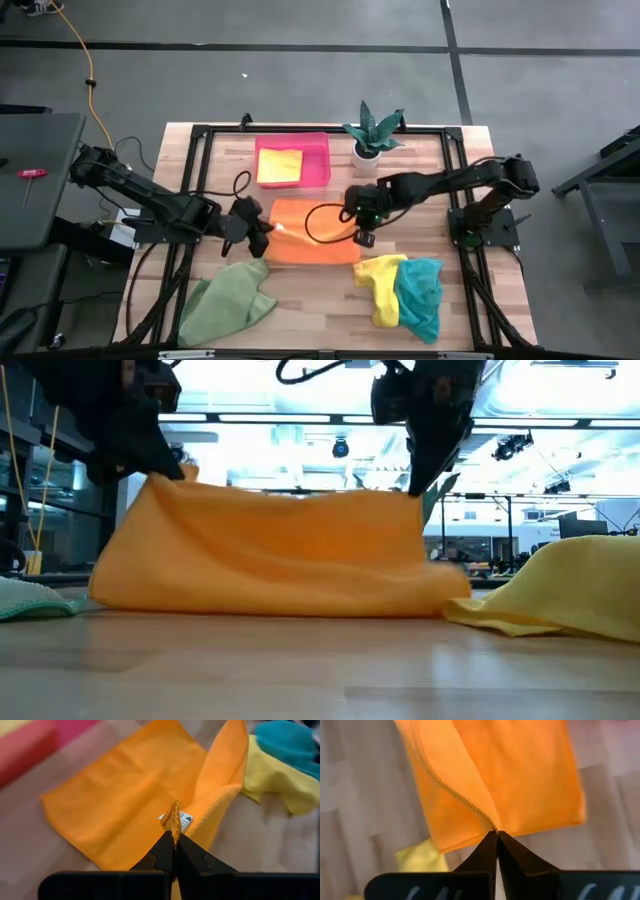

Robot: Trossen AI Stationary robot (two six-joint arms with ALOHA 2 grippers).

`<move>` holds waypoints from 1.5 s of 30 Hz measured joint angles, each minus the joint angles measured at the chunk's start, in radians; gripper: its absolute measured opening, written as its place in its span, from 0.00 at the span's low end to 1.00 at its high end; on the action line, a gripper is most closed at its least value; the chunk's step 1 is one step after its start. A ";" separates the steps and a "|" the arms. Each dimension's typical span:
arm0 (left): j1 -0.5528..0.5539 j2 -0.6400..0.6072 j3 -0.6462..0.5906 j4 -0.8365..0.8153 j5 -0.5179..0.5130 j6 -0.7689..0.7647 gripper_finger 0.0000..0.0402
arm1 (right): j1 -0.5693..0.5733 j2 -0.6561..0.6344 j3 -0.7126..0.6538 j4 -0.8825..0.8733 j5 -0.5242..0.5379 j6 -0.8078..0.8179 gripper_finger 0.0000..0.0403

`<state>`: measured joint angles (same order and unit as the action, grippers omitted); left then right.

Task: Fold microfiber towels
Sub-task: Fold the orange microfiber towel

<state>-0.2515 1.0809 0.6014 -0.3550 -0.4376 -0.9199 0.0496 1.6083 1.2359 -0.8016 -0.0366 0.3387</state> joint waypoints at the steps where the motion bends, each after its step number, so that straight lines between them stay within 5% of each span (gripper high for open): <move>1: 0.005 0.008 0.000 -0.003 -0.014 0.000 0.00 | -0.008 0.000 -0.008 0.001 0.011 0.012 0.00; 12: 0.048 0.071 0.001 -0.012 -0.242 0.034 0.00 | -0.026 0.000 -0.148 0.054 0.102 0.175 0.00; 26: 0.109 0.266 0.000 0.071 -0.255 0.008 0.01 | -0.030 -0.001 -0.172 0.103 0.083 0.351 0.00; 31: 0.109 0.259 0.000 0.087 -0.255 -0.018 0.01 | -0.030 -0.032 -0.172 0.043 0.013 0.380 0.00; 45: 0.128 0.280 0.000 0.084 -0.334 0.059 0.01 | -0.101 -0.043 -0.171 0.045 0.086 0.443 0.00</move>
<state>-0.1238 1.3612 0.6018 -0.2715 -0.7712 -0.8605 -0.0519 1.5654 1.0653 -0.7564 0.0490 0.7817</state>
